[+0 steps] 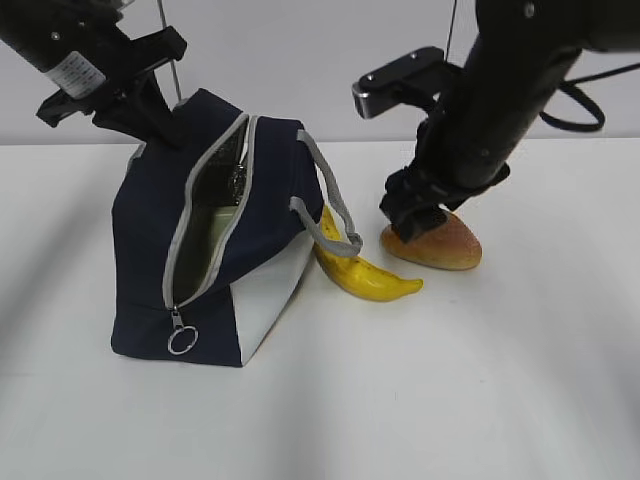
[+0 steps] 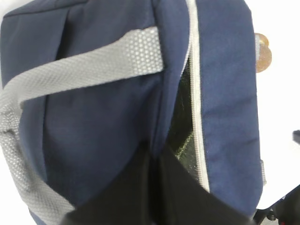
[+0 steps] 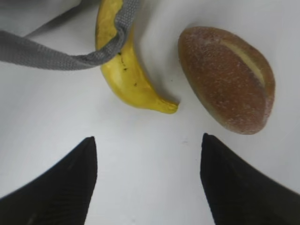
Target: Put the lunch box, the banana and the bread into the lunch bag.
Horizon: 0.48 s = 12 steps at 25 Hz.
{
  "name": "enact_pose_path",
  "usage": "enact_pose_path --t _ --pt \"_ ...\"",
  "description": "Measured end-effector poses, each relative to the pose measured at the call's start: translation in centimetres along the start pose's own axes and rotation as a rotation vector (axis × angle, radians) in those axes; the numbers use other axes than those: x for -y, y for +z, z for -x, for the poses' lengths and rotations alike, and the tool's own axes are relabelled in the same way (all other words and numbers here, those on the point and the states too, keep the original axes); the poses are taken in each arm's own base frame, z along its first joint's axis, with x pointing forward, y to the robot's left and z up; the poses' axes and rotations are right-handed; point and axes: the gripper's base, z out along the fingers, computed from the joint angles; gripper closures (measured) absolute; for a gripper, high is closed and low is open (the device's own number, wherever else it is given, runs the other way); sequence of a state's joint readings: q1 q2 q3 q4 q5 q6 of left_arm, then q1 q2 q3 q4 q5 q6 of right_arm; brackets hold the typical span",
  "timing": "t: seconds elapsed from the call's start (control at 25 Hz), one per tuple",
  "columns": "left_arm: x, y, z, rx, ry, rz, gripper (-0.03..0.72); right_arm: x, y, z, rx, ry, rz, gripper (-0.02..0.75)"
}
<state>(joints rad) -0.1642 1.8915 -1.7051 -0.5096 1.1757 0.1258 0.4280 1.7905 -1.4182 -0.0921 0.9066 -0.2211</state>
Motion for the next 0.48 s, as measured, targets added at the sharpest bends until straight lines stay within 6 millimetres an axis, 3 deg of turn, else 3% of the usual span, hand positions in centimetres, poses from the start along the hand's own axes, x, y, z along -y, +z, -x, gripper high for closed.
enact_pose_path --t 0.2,0.48 --pt "0.0 0.0 0.0 0.001 0.000 0.000 0.691 -1.7 3.2 -2.6 0.069 -0.052 0.054 0.227" --pt "0.0 0.0 0.0 0.001 0.000 0.000 0.691 -1.9 5.9 -2.1 0.160 -0.084 0.041 0.227"
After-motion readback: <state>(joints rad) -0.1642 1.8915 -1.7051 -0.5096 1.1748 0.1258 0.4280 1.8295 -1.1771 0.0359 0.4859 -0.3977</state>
